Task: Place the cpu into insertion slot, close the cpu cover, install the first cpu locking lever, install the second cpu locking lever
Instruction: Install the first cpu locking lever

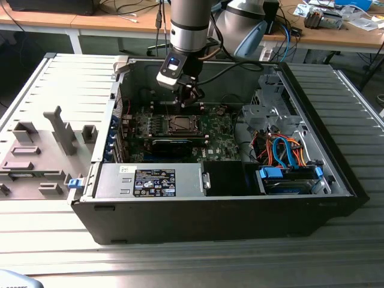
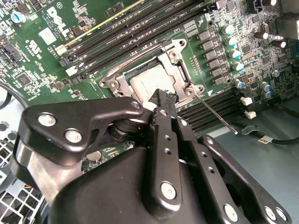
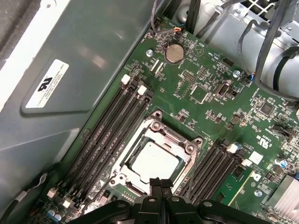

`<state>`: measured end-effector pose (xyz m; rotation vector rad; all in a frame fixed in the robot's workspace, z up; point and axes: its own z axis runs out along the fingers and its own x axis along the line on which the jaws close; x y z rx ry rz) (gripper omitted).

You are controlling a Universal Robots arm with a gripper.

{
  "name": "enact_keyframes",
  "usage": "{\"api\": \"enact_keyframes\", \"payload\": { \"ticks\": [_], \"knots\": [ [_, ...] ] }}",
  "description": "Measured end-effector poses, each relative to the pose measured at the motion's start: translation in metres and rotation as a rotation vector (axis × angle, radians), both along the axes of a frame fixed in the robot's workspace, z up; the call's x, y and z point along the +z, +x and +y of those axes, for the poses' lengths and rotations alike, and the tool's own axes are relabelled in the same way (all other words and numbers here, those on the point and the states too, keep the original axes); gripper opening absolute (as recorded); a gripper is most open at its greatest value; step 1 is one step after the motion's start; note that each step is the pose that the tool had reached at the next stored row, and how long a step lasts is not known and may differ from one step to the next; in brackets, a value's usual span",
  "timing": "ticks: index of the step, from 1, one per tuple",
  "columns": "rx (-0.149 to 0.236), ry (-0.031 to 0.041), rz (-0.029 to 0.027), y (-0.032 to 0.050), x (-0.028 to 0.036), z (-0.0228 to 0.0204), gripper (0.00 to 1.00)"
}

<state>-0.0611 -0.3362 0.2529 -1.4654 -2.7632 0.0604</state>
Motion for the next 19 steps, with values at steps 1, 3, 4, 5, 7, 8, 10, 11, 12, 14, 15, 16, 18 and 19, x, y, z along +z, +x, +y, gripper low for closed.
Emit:
{"api": "enact_keyframes", "payload": {
  "ticks": [1,3,4,5,7,8,10,11,12,14,15,16,18,19],
  "knots": [
    [0.002,0.0,0.0,0.0,0.0,0.0,0.11],
    [0.008,0.0,0.0,0.0,0.0,0.0,0.11],
    [0.012,0.0,0.0,0.0,0.0,0.0,0.11],
    [0.014,0.0,0.0001,0.0,0.0,0.0,0.11],
    [0.017,0.0,0.0,0.0,0.0,0.0,0.11],
    [0.019,0.0,0.0,0.0,0.0,0.0,0.11],
    [0.023,0.0,0.0,0.0,0.0,0.0,0.11],
    [0.026,0.0001,0.0,0.0,0.0,0.0,0.11],
    [0.028,0.0,0.0,0.0,0.0,0.0,0.11],
    [0.033,0.0,0.0,0.0,0.0,0.0,0.11],
    [0.035,0.0,0.0,0.0,0.0,0.0,0.11],
    [0.036,0.0,0.0,0.0,0.0,0.0,0.11],
    [0.041,-0.0001,0.0,0.0,0.0,0.0,0.11],
    [0.044,0.0,0.0,0.0,0.0,0.0,0.11]
  ]
}}
